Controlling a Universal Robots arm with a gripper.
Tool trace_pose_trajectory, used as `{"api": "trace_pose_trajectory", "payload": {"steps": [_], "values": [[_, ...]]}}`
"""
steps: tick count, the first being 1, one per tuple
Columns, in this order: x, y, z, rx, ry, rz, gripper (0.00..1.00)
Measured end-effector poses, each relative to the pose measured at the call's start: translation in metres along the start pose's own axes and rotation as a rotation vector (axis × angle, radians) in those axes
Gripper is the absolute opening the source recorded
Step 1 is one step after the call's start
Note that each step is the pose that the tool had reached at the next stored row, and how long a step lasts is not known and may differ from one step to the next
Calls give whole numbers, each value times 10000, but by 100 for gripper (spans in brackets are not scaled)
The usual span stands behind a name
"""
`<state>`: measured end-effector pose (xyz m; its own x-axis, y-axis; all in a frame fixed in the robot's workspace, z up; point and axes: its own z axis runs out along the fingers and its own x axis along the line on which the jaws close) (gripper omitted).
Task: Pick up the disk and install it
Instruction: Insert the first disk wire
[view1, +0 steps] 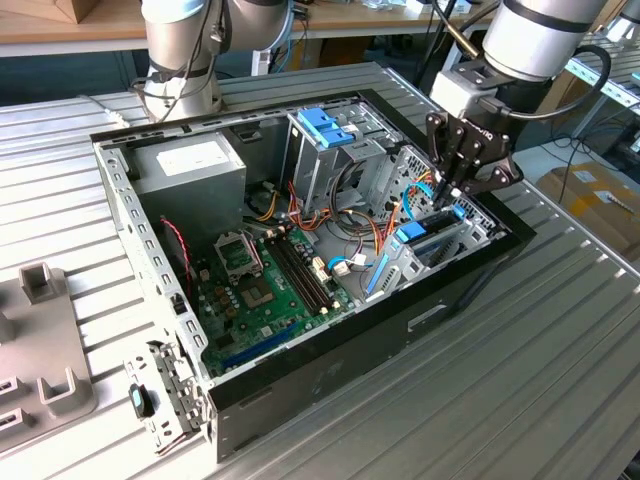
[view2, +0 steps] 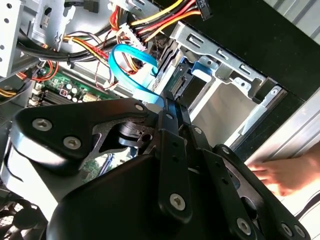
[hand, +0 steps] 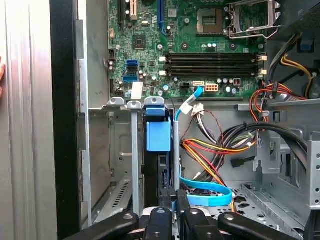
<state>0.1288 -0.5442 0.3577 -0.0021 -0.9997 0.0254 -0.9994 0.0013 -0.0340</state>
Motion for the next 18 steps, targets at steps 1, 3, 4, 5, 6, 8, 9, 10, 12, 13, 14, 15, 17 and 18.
{"api": "trace_pose_trajectory", "payload": {"steps": [1, 3, 4, 5, 6, 8, 9, 10, 12, 13, 14, 15, 17, 18], "values": [[5, 15, 2, 6, -1, -32, 16], [14, 41, 7, 14, -3, -80, 16], [17, 50, 11, 20, -4, -105, 16], [23, 62, 20, 32, -6, -161, 16], [26, 67, 25, 40, -7, -199, 16], [33, 79, 37, 57, -9, -280, 16], [35, 85, 38, 68, -10, -315, 16], [36, 91, 39, 81, -11, -342, 16], [37, 101, 42, 123, -14, -417, 16], [39, 104, 43, 145, -14, -459, 16], [43, 107, 47, 170, -19, -513, 16], [44, 109, 49, 186, -20, -558, 16], [45, 113, 55, 194, -20, -591, 16], [44, 114, 68, 194, -21, -592, 16]]}}
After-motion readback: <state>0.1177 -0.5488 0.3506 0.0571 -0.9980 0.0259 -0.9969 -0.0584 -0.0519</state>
